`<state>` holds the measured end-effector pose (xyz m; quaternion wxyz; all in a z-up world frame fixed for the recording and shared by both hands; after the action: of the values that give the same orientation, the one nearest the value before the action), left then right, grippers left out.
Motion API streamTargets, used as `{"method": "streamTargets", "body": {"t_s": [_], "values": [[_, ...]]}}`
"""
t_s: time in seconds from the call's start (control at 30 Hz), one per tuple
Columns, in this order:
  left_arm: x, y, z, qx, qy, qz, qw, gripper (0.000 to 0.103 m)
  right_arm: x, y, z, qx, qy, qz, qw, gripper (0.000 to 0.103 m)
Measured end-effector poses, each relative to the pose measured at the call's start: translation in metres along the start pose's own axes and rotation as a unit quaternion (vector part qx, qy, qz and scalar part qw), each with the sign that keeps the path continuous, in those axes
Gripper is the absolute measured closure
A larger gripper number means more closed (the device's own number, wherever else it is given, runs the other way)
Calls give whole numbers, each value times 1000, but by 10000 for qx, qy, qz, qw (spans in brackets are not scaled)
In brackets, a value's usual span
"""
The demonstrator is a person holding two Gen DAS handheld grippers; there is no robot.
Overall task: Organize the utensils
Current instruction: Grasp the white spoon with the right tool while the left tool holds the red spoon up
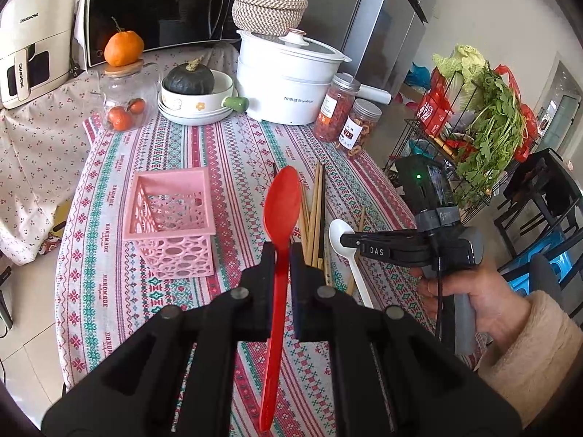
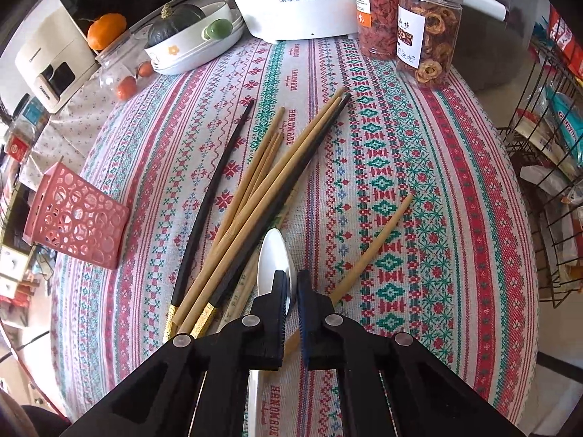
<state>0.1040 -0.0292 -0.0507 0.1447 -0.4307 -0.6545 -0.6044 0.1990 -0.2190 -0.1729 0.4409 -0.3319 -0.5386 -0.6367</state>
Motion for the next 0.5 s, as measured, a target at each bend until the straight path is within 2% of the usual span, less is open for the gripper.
{"method": "streamTargets", "body": {"t_s": [0.27,0.5], "values": [[12,0,-9,-9,2,-294,9996,94,39,-10,3,141,378,-450,9982,98],[21,6,-9,16,-13,-572,9984,94,80,-10,-1,-39,771,-940,9926,98]]}}
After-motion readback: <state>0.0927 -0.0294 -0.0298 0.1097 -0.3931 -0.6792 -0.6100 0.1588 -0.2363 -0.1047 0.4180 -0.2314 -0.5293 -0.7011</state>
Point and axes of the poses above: each gripper's, at about its wrist camera, not at the fingertips, and x roughly against the way its jaws point, z to its left, y to its top, the point moved 2 cm from there along -x, roughly the way its jaws point, and after that the axes turned 1 degree about y, right-handed, at the moved point
